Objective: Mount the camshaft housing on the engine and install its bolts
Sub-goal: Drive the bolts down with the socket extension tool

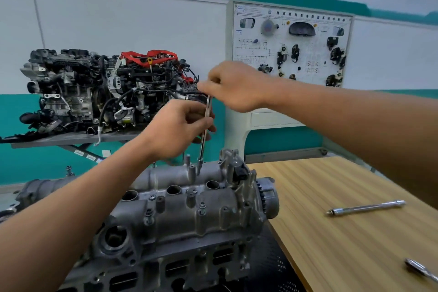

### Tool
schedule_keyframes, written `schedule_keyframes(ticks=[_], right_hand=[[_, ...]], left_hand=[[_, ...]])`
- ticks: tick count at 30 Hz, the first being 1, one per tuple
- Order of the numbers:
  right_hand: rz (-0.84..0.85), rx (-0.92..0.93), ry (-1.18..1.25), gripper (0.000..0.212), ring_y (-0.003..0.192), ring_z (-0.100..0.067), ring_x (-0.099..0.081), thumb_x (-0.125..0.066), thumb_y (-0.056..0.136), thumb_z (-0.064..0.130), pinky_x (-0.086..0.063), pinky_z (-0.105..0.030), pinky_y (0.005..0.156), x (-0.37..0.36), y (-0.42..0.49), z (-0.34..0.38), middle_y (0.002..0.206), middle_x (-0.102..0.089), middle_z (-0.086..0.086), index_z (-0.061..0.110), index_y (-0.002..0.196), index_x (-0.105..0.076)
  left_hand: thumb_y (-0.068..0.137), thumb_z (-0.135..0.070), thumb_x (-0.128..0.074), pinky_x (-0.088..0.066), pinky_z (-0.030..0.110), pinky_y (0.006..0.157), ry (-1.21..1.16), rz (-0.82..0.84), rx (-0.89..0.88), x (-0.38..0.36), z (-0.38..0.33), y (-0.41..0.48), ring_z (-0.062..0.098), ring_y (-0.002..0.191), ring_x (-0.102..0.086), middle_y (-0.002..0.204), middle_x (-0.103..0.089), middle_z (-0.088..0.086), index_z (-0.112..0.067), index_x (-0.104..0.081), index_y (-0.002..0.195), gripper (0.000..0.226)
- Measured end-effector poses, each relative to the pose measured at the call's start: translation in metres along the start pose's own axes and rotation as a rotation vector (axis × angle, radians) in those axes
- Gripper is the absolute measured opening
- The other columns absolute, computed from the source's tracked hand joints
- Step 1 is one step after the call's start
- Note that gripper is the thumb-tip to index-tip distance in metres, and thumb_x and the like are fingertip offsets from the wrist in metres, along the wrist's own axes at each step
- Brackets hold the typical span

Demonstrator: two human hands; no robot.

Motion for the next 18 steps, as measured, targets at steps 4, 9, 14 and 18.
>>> schedule_keyframes(ticks=[4,9,14,18], right_hand=[[-0.187,-0.250,0.334,0.040,0.051,-0.017,-0.033,-0.056,0.097,0.037,-0.029,-0.026,0.047,0.050,-0.046,-0.050,0.059,-0.035,-0.007,0.011,0.067,-0.048],[-0.253,-0.642,0.437,0.039,0.050,-0.017,-0.040,-0.059,0.095,0.034,-0.026,-0.018,0.038,0.066,-0.154,-0.139,0.051,-0.038,-0.001,0.018,0.063,-0.042],[-0.487,-1.085,0.551,0.029,0.057,-0.020,-0.042,-0.057,0.093,0.035,-0.027,-0.023,0.042,0.079,-0.297,-0.226,0.062,-0.046,-0.004,0.017,0.072,-0.049],[-0.611,-1.314,0.607,0.022,0.050,-0.015,-0.042,-0.055,0.095,0.031,-0.026,-0.021,0.042,0.073,-0.390,-0.263,0.060,-0.046,-0.002,0.015,0.080,-0.051]], left_hand=[[0.103,-0.022,-0.051,-0.060,0.030,0.062,-0.189,-0.008,0.036,-0.041,-0.032,0.001,0.022,0.069,-0.074,0.085,-0.077,0.008,-0.007,-0.069,0.099,0.024],[0.106,-0.027,-0.042,-0.058,0.035,0.061,-0.374,0.226,0.095,-0.174,-0.068,-0.007,0.022,0.064,-0.073,0.079,-0.076,0.003,-0.014,-0.064,0.103,0.026],[0.106,-0.031,-0.041,-0.046,0.024,0.050,-0.601,0.501,0.220,-0.320,-0.097,-0.031,0.010,0.049,-0.054,0.064,-0.068,-0.001,-0.014,-0.067,0.093,0.034],[0.105,-0.028,-0.044,-0.027,0.019,0.042,-0.858,0.678,0.355,-0.401,-0.112,-0.053,0.008,0.046,-0.035,0.062,-0.051,-0.002,-0.016,-0.059,0.084,0.029]])
Point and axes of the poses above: each hand's wrist, its own y-axis towards the middle knuckle, its own x-axis out of the back of the hand, z = x × y, the point moved 9 cm from there along y, towards the middle knuckle
